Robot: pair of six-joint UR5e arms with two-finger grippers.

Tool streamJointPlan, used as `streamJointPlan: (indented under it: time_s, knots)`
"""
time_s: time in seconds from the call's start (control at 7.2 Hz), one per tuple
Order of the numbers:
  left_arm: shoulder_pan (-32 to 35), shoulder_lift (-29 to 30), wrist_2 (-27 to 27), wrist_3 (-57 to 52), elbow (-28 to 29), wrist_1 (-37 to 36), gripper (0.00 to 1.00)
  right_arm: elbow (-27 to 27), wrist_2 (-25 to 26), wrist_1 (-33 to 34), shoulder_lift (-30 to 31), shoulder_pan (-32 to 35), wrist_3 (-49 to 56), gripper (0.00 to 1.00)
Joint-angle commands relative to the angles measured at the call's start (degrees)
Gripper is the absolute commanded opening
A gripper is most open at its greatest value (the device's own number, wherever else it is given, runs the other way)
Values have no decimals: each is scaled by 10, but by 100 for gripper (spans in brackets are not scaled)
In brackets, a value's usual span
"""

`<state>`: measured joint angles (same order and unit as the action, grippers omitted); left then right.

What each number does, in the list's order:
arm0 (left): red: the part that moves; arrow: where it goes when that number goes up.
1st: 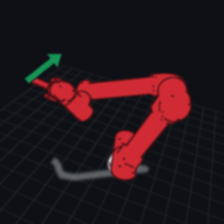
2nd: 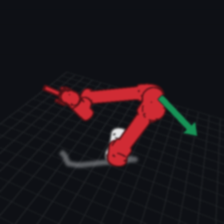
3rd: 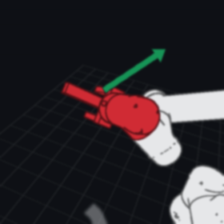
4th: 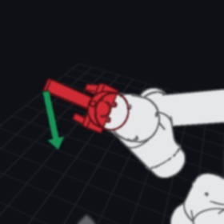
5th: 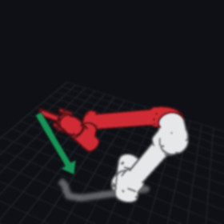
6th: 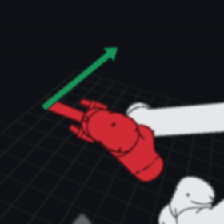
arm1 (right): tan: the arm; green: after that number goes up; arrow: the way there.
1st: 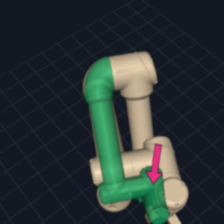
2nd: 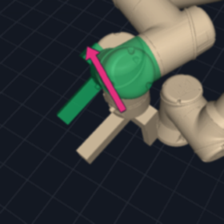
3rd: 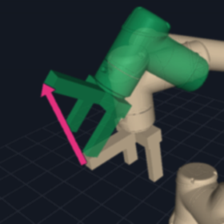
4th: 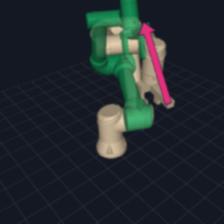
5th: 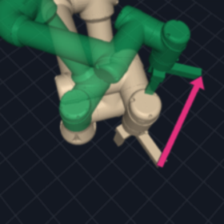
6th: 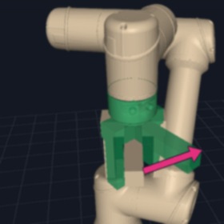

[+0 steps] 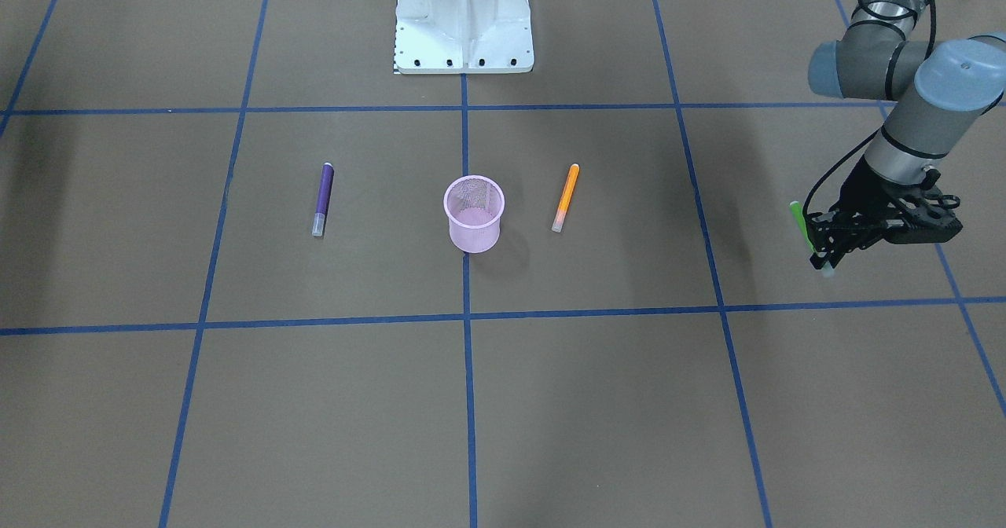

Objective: Collect pens into pen holder

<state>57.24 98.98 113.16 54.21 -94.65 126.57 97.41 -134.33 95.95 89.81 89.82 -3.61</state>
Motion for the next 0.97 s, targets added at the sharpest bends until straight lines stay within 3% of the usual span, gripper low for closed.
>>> streamJointPlan:
  time_s: [0.0, 0.42, 0.83]
  knots:
    - [27, 102, -11, -7, -10, -29, 0, -69, 1, -42, 5, 0, 107, 100]
    - [11, 159, -48, -7, -61, 0, 0, -220, 1, -222, 1, 0, 148, 100]
    - [-42, 182, -99, 2, -71, 19, 0, -286, 6, -234, -10, 0, 231, 98]
